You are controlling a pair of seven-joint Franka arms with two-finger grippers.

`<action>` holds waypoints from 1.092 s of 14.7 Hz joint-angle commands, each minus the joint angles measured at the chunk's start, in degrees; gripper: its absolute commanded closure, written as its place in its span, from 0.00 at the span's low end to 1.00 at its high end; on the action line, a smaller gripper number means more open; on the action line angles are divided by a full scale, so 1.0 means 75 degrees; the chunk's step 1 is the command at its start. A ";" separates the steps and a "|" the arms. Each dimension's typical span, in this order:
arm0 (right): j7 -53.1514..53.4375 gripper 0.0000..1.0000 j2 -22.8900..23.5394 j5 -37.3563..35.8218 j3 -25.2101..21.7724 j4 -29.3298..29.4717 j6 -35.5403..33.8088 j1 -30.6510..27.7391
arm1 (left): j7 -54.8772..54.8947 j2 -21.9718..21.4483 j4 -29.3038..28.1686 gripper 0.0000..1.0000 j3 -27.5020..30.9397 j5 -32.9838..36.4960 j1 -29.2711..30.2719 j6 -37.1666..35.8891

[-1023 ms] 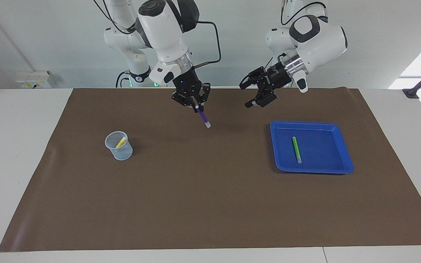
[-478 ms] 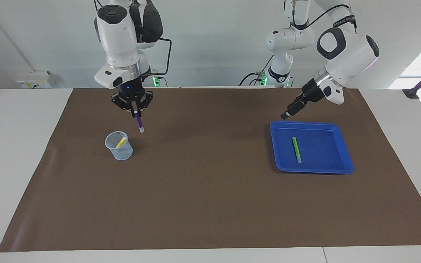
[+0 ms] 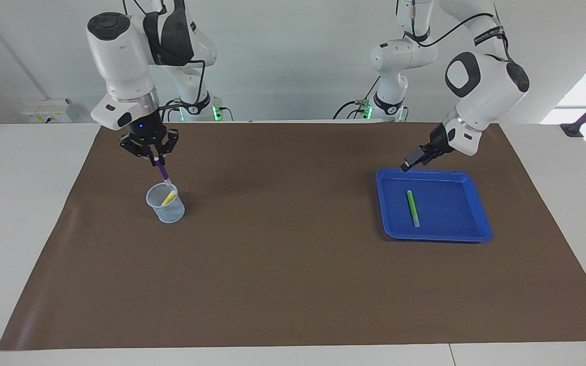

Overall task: Transfer and insert pens with both arms
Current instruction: 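Insert the purple pen into the cup while the left gripper grasps green pen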

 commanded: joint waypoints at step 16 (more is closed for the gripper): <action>-0.0016 1.00 0.0271 0.0078 0.0076 -0.1531 0.1987 -0.0023 | 0.0331 0.1994 0.0337 0.62 0.0022 0.1641 -0.0421 0.1518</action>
